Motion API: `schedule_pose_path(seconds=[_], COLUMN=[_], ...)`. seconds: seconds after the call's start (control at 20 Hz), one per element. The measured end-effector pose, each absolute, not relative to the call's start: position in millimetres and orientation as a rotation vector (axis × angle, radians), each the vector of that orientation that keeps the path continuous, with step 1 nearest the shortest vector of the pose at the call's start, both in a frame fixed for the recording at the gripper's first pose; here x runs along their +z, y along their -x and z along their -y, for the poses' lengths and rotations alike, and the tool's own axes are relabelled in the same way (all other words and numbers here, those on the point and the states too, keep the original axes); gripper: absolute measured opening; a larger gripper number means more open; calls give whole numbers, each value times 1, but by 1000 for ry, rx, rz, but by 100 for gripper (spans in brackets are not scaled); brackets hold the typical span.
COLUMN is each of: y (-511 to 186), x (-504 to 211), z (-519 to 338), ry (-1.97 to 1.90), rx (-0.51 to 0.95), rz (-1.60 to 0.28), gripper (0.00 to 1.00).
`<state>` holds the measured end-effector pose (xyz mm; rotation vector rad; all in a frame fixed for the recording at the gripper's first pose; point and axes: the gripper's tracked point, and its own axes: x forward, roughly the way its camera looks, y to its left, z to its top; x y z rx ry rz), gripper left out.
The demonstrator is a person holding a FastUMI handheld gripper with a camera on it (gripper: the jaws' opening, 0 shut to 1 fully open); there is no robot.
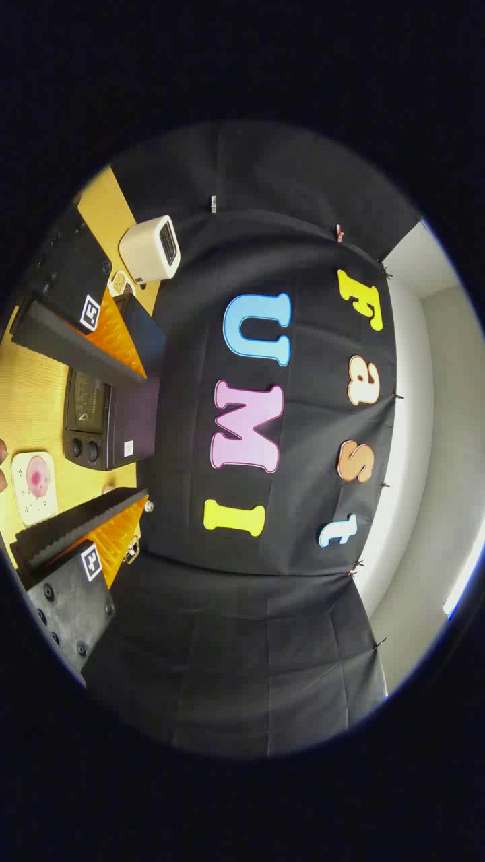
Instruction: Open the toaster oven, put the food inside, and close the toaster oven door.
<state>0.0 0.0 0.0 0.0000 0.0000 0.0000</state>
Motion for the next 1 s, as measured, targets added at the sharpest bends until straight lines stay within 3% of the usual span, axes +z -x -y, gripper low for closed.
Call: schedule_pose_path(seconds=[1.0], y=[-13], x=[-27], z=[-12], ry=[-11], rx=[14], rz=[-72], gripper=[97])
